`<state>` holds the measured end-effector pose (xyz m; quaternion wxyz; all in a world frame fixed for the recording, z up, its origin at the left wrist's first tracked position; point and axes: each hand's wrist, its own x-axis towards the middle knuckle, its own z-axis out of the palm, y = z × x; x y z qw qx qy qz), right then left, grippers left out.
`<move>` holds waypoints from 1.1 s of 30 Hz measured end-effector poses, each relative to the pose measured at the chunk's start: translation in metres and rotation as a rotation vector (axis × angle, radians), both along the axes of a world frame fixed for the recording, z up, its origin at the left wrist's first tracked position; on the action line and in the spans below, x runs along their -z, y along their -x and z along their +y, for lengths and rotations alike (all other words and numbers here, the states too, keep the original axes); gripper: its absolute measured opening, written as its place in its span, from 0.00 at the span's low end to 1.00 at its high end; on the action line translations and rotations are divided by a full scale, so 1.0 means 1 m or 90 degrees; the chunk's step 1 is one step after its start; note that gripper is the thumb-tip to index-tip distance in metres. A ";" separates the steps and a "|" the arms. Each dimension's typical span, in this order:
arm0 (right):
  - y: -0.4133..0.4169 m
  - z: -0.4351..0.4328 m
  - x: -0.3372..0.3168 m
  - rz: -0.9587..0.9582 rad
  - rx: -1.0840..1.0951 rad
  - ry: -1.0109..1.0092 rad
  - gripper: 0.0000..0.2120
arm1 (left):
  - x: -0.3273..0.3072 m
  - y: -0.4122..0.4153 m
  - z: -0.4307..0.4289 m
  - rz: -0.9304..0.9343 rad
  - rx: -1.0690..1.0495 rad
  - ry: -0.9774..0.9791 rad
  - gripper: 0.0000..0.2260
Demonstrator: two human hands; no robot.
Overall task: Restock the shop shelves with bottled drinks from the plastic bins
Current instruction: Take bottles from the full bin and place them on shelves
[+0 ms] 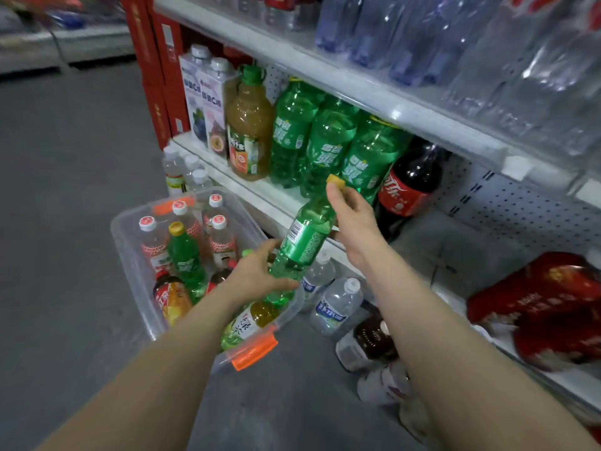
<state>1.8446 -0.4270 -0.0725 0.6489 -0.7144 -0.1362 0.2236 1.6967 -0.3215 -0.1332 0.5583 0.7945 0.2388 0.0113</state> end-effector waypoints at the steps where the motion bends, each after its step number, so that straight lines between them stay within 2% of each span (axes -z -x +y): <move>1: -0.002 -0.015 -0.002 0.007 -0.001 0.002 0.17 | -0.007 -0.004 -0.012 -0.005 0.024 0.009 0.39; 6: -0.008 -0.093 -0.022 0.090 -0.039 -0.025 0.12 | -0.040 -0.025 -0.070 -0.021 0.154 0.175 0.31; 9: -0.015 -0.145 -0.041 0.116 -0.052 -0.049 0.16 | -0.054 -0.042 -0.104 -0.013 0.225 0.249 0.33; 14: -0.030 -0.226 -0.074 0.082 -0.021 -0.044 0.15 | -0.069 -0.071 -0.174 -0.048 0.264 0.338 0.34; 17: -0.040 -0.267 -0.085 0.056 0.050 -0.036 0.18 | -0.081 -0.084 -0.223 -0.109 0.268 0.317 0.32; 20: -0.043 -0.308 -0.091 0.026 0.103 -0.015 0.23 | -0.091 -0.098 -0.264 -0.157 0.269 0.182 0.33; 22: -0.043 -0.333 -0.097 -0.003 0.133 0.000 0.25 | -0.096 -0.109 -0.286 -0.176 0.267 0.128 0.30; 25: -0.046 -0.372 -0.109 -0.039 0.156 0.016 0.24 | -0.105 -0.122 -0.320 -0.190 0.299 0.174 0.27; 30: -0.046 -0.440 -0.129 -0.010 0.137 -0.040 0.16 | -0.123 -0.142 -0.369 -0.203 0.375 0.269 0.28; 33: -0.046 -0.479 -0.135 -0.003 0.143 -0.053 0.17 | -0.134 -0.152 -0.405 -0.206 0.409 0.280 0.29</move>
